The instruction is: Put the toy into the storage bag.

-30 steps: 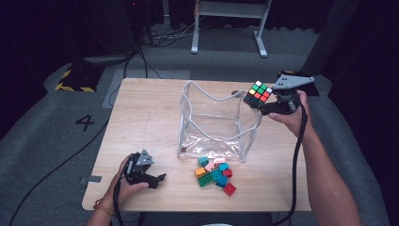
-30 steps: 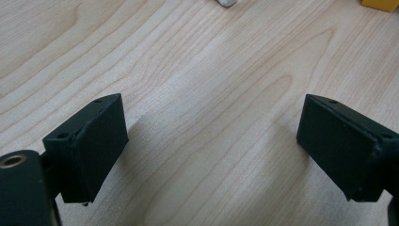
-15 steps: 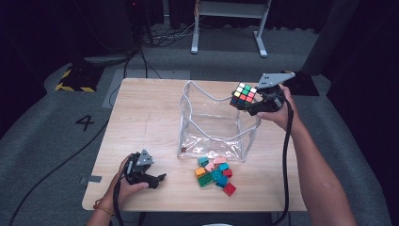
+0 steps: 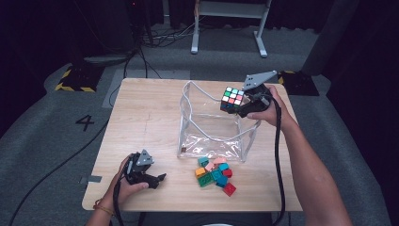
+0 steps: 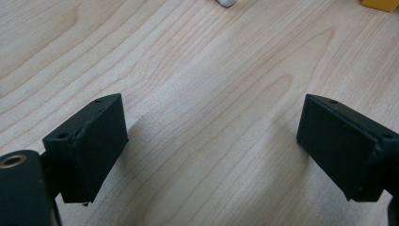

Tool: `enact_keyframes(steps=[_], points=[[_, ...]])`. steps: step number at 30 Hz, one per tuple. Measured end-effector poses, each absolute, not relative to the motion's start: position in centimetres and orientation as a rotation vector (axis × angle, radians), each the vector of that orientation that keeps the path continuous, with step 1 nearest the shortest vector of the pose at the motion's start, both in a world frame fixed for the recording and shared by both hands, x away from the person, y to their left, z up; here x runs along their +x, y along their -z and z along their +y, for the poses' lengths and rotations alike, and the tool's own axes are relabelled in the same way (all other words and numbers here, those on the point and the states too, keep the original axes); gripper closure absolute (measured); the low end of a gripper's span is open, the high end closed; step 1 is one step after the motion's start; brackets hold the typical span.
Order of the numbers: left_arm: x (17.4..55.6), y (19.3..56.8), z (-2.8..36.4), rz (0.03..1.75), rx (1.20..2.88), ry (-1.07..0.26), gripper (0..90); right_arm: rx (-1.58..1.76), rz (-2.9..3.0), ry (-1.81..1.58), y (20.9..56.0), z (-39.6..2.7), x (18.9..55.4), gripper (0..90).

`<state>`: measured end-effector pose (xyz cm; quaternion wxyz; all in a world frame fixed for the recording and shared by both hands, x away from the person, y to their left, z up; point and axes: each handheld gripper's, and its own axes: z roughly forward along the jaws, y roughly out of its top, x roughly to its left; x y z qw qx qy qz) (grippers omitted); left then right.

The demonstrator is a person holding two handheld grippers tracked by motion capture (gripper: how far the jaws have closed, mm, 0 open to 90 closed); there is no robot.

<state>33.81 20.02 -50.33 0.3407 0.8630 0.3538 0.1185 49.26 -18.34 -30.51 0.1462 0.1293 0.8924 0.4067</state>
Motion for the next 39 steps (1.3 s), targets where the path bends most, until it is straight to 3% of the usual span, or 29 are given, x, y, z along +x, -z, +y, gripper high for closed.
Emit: enact_keyframes(steps=[8, 28, 39], points=[[33.8, 50.3, 20.0, 0.922, 2.244, -0.315, 9.2, 0.261, 2.653, -1.015, 31.3, -16.9, 48.4, 33.3], [33.8, 50.3, 20.0, 0.921, 2.243, -0.314, 9.2, 0.404, 2.837, -0.561, 33.3, -17.3, 50.1, 33.2], [33.8, 50.3, 20.0, 0.92, 2.244, -0.315, 9.1, 0.427, 2.843, -0.519, 33.4, -17.7, 50.4, 31.5]])
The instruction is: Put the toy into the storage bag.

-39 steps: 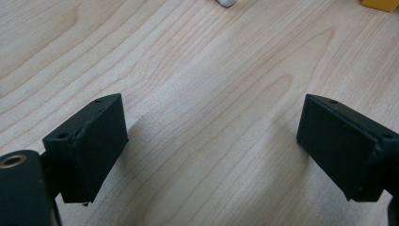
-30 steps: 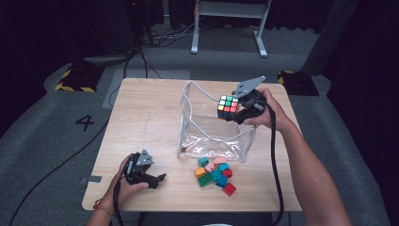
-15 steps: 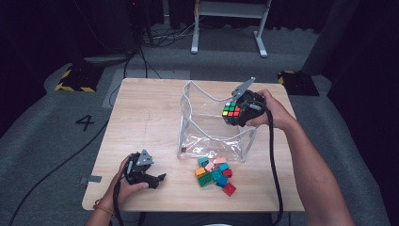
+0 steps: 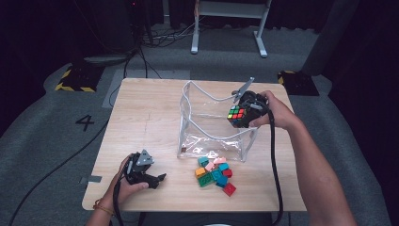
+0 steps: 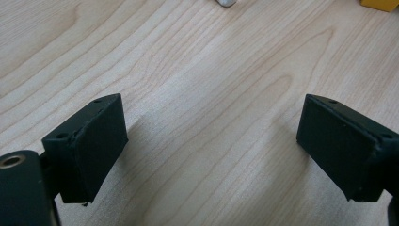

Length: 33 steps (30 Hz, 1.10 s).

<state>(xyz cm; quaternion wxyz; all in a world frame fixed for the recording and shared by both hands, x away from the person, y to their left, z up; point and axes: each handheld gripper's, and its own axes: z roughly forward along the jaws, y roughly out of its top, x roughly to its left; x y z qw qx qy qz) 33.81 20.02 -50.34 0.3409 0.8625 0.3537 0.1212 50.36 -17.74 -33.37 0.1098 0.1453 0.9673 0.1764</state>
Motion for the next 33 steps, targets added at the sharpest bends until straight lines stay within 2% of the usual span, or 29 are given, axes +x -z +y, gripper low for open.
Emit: enact_keyframes(steps=[12, 17, 33], points=[[33.8, 50.3, 20.0, 0.918, 2.247, -0.317, 8.8, 0.482, 2.743, -0.767, 32.1, -19.1, 49.5, 32.5], [33.8, 50.3, 20.0, 0.918, 2.247, -0.317, 8.8, 0.506, 2.68, -0.864, 31.4, -20.1, 48.6, 29.1], [33.8, 50.3, 20.0, 0.919, 2.246, -0.317, 8.8, 0.552, 2.449, -1.137, 29.6, -24.2, 44.9, 27.2]])
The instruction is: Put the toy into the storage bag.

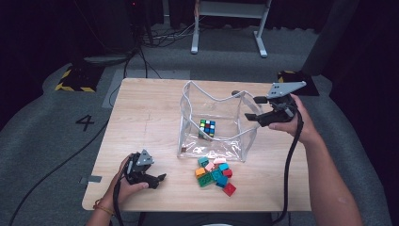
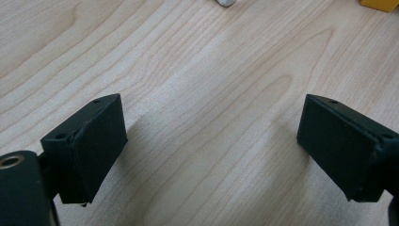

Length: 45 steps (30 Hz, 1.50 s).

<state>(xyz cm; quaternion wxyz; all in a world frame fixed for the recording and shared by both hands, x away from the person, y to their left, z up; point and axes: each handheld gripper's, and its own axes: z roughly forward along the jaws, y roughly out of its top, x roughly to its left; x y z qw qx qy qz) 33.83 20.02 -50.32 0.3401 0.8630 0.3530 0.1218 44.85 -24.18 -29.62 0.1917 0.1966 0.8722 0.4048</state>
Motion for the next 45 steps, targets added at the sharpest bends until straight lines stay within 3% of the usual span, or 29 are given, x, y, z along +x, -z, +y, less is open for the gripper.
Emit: enact_keyframes(steps=[10, 20, 27, 36, 45], points=[[33.8, 50.3, 20.0, 0.919, 2.246, -0.317, 8.8, 0.574, 2.346, -1.204, 29.5, -26.6, 41.8, 26.0], [33.8, 50.3, 20.0, 0.919, 2.247, -0.319, 8.8, 0.603, 2.292, -1.244, 31.5, -28.6, 39.1, 26.1], [33.9, 50.3, 20.0, 0.908, 2.257, -0.312, 8.1, 0.636, 2.308, -1.254, 34.6, -29.5, 38.0, 28.1], [34.6, 50.4, 19.4, 0.922, 2.272, -0.301, 0.4, 0.668, 2.386, -1.226, 39.6, -28.6, 37.5, 35.8], [35.7, 50.4, 18.3, 0.93, 2.27, -0.302, 0.5, 0.718, 2.458, -1.196, 44.0, -27.3, 37.8, 41.5]])
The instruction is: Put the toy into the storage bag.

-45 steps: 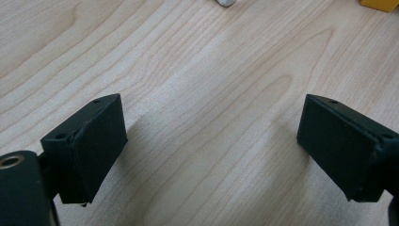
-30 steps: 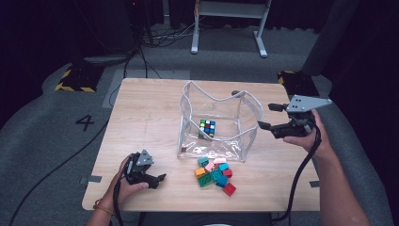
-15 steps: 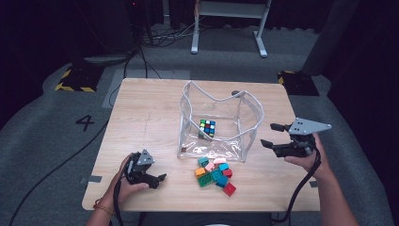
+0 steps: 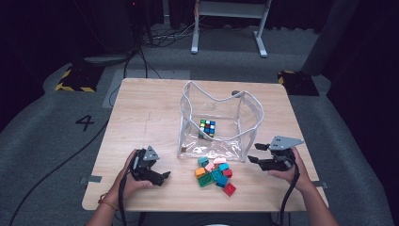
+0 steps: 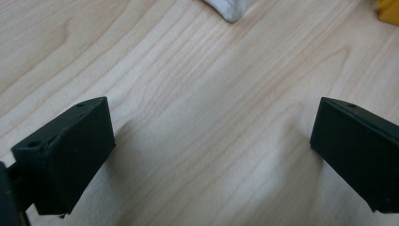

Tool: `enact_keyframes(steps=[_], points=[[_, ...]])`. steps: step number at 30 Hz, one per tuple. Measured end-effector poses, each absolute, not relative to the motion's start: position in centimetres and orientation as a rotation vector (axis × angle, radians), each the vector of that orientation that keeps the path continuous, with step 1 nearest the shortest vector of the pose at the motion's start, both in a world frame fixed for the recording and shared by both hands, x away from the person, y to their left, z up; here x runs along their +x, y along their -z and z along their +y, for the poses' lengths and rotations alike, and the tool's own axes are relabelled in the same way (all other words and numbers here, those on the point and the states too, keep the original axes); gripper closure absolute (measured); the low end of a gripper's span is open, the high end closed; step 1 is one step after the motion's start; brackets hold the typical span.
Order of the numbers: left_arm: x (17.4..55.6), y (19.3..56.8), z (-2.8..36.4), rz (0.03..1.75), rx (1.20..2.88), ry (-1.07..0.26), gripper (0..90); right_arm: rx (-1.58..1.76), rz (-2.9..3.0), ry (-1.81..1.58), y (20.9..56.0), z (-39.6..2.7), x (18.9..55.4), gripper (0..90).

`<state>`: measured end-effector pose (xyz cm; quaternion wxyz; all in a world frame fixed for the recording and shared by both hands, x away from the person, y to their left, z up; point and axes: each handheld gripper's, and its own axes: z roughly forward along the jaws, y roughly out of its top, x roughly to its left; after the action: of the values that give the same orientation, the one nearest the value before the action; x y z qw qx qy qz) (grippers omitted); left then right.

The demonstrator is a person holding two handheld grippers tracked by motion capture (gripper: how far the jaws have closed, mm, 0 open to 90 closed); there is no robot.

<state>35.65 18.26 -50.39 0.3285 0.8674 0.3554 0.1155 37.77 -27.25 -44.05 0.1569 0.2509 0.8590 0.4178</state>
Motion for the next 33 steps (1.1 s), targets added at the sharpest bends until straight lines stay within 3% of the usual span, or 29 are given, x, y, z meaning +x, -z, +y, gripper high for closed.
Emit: enact_keyframes(steps=[2, 6, 15, 18, 23, 33], points=[[36.0, 50.3, 17.9, 0.923, 2.259, -0.316, 3.5, 0.728, 2.463, -1.193, 44.8, -26.9, 38.0, 43.8], [36.9, 50.1, 17.1, 0.903, 2.222, -0.333, 26.7, 0.75, 2.464, -1.242, 46.0, -26.8, 38.8, 52.8], [38.4, 50.1, 15.5, 0.863, 2.196, -0.285, 46.5, 0.734, 2.454, -1.226, 47.2, -26.4, 39.4, 66.4], [38.9, 50.1, 15.3, 0.855, 2.173, -0.224, 59.3, 0.728, 2.447, -1.224, 47.5, -26.1, 39.5, 69.5], [39.0, 50.0, 14.7, 0.782, 2.218, -0.266, 78.6, 0.74, 2.43, -1.221, 47.8, -25.9, 39.6, 79.7], [38.4, 49.9, 14.7, 0.748, 2.231, -0.295, 86.2, 0.706, 2.428, -1.261, 47.9, -26.3, 39.2, 87.2]])
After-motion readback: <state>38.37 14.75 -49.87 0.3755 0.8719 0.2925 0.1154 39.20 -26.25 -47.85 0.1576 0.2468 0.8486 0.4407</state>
